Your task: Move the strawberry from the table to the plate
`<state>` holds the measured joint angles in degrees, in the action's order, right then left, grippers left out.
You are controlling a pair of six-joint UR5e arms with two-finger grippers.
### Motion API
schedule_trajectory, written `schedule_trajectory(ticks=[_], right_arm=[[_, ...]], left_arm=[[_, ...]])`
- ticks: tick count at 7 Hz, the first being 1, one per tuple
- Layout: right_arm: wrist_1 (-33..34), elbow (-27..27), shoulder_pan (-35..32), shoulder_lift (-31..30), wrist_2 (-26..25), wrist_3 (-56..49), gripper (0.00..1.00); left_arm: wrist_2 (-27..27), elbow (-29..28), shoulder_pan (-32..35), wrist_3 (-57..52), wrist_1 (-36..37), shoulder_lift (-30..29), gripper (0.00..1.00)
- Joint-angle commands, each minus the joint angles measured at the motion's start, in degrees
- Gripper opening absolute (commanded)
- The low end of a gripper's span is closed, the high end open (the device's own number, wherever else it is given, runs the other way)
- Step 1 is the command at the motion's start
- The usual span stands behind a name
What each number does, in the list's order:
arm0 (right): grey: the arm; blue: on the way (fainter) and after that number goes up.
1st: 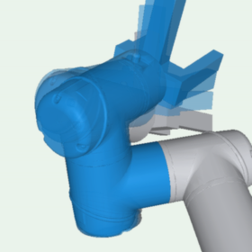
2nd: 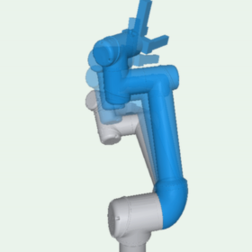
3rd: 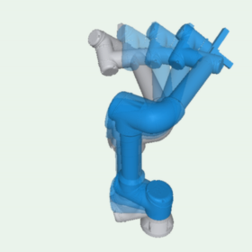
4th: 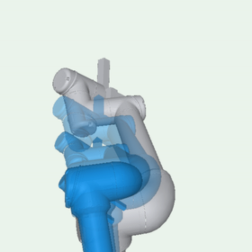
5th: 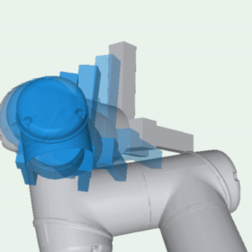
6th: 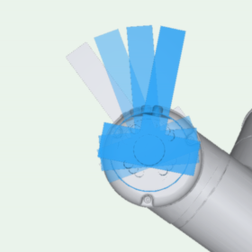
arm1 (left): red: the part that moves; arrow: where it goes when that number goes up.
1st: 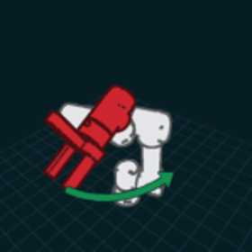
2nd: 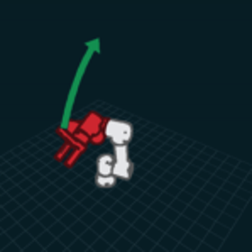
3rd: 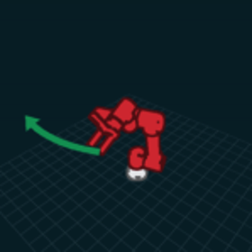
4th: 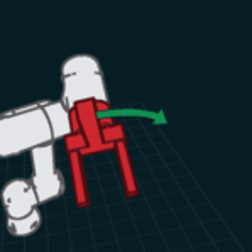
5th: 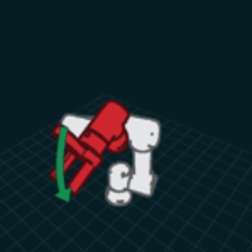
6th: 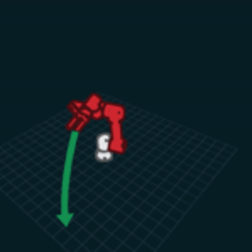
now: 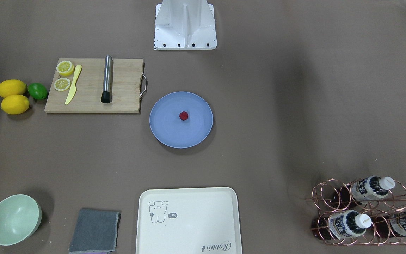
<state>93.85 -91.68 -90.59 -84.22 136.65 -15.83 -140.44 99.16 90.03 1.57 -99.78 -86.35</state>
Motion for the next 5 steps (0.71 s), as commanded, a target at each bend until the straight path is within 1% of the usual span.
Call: schedule_trajectory(ticks=[1, 5], right_arm=[[-0.2, 0.0, 0.0, -0.1, -0.1, 0.4, 1.0], [-0.2, 0.0, 0.0, -0.1, -0.1, 0.4, 1.0]], left_arm=[[0.9, 0.0, 0.1, 0.1, 0.0, 0.0, 0.98], [1.7, 0.0, 0.1, 0.2, 0.0, 0.0, 0.98]])
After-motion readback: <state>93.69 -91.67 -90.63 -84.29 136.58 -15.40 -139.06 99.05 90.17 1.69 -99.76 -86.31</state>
